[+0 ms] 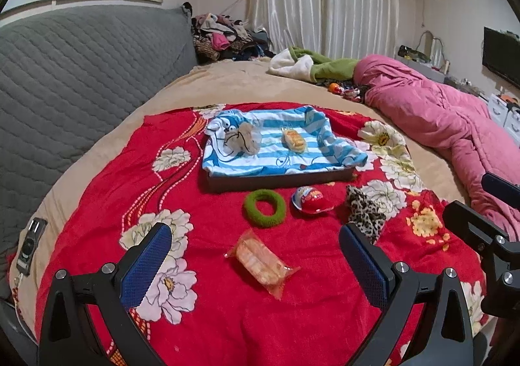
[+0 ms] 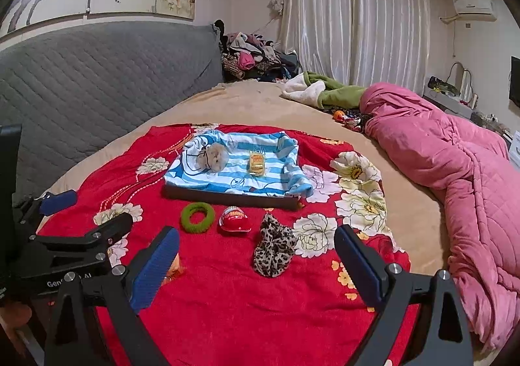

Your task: Organize objects

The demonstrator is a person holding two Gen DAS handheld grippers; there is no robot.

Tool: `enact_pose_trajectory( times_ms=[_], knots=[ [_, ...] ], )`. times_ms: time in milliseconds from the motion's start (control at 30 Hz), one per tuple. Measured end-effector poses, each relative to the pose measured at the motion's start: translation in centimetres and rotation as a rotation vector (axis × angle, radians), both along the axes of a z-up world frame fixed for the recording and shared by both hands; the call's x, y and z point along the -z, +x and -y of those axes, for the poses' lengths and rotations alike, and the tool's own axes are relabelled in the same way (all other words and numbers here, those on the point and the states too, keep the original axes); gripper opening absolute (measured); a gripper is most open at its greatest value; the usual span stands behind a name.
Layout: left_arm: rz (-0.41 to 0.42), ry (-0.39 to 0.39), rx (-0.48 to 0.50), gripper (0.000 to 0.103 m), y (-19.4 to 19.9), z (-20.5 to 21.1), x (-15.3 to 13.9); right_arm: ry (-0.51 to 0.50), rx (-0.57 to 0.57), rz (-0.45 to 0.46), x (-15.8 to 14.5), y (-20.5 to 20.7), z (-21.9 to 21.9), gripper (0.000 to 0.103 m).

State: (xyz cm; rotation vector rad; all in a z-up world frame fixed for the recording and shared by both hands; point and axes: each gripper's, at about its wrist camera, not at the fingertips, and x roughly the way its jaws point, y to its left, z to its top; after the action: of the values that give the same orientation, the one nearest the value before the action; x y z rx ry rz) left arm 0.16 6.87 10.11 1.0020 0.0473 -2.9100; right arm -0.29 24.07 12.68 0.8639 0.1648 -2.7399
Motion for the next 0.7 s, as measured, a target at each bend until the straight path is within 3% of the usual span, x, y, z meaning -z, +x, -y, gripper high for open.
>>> enact_pose_trajectory(
  times_ms=[700],
  knots=[
    [0.085,0.039,-0.026,0.103,-1.2,-0.8,6.0,0.016,0.014,0.080,5.3,-1.3,-1.2,0.096]
  ],
)
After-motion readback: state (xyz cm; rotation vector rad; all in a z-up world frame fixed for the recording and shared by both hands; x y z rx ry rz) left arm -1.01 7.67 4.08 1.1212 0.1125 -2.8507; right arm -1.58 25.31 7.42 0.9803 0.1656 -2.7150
